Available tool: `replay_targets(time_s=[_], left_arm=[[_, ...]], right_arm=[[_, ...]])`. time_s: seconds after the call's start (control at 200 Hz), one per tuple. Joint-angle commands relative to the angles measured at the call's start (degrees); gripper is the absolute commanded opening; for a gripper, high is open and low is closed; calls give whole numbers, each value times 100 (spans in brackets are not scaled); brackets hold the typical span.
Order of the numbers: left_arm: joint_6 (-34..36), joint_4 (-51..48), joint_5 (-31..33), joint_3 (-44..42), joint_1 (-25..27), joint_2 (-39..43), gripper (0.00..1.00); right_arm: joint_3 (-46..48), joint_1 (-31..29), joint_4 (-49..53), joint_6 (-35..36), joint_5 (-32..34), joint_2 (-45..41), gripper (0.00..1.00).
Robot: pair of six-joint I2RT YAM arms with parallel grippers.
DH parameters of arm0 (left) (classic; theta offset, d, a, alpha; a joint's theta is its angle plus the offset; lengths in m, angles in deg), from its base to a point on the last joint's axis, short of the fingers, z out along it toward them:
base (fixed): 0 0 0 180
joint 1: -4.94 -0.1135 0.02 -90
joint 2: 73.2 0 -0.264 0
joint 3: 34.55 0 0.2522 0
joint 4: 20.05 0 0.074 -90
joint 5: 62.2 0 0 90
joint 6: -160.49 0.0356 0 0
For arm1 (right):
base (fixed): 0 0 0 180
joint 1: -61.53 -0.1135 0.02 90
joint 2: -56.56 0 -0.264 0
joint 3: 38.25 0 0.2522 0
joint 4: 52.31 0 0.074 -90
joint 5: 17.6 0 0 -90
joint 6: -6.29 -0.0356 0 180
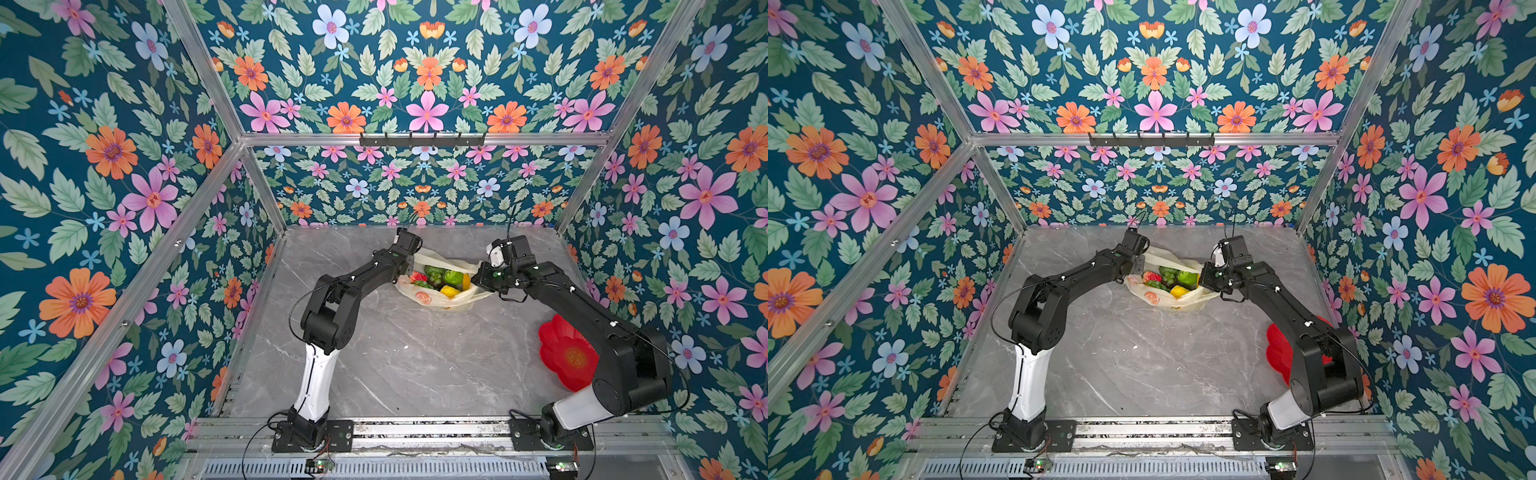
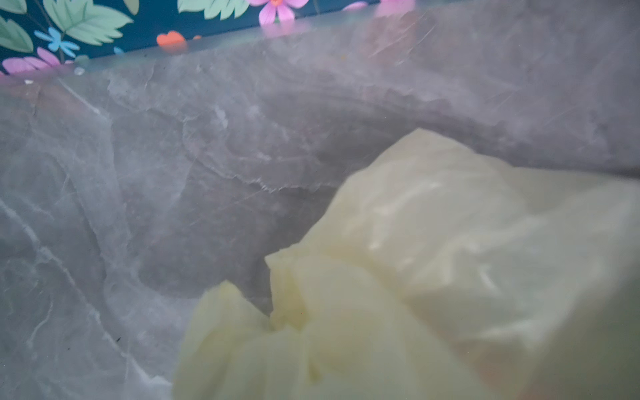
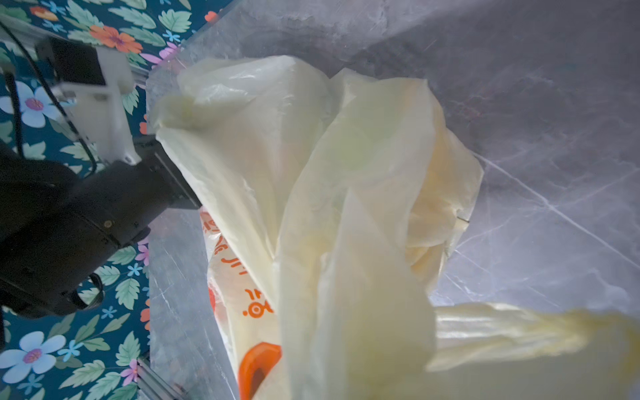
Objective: Take the fake fruits out of the plastic bag
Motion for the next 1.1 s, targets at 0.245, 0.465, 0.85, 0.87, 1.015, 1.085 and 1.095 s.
replay_targets(time_s=[0.245, 0.465, 0.85, 0.87, 1.015, 1.085, 1.095], left_arm=[[157, 1353, -1387, -2655, -132, 2057, 0], [408, 1338, -1796, -3401, 694, 2777, 0], [-377, 1971, -1566, -4165, 726, 3411, 0], [-475, 1976, -1525, -4168, 723, 3406, 0], [-1044, 2068, -1406, -4164, 739, 3364, 0], [-1229, 2128, -1391, -4172, 732, 3367, 0], [-1255, 2149, -1393, -4173, 735, 3362, 0]], right_arm=[[-23, 724, -689, -572, -874, 498, 0], [-986, 425, -95, -341, -235, 1241, 0], [-2053, 30, 1005, 198, 716, 1780, 19], [-2011, -2, 1007, 214, 718, 1722, 25], [-1698, -316, 1116, 198, 888, 1214, 58], [-1585, -494, 1278, 119, 1149, 1046, 65], [-1570, -522, 1301, 109, 1180, 1031, 66]])
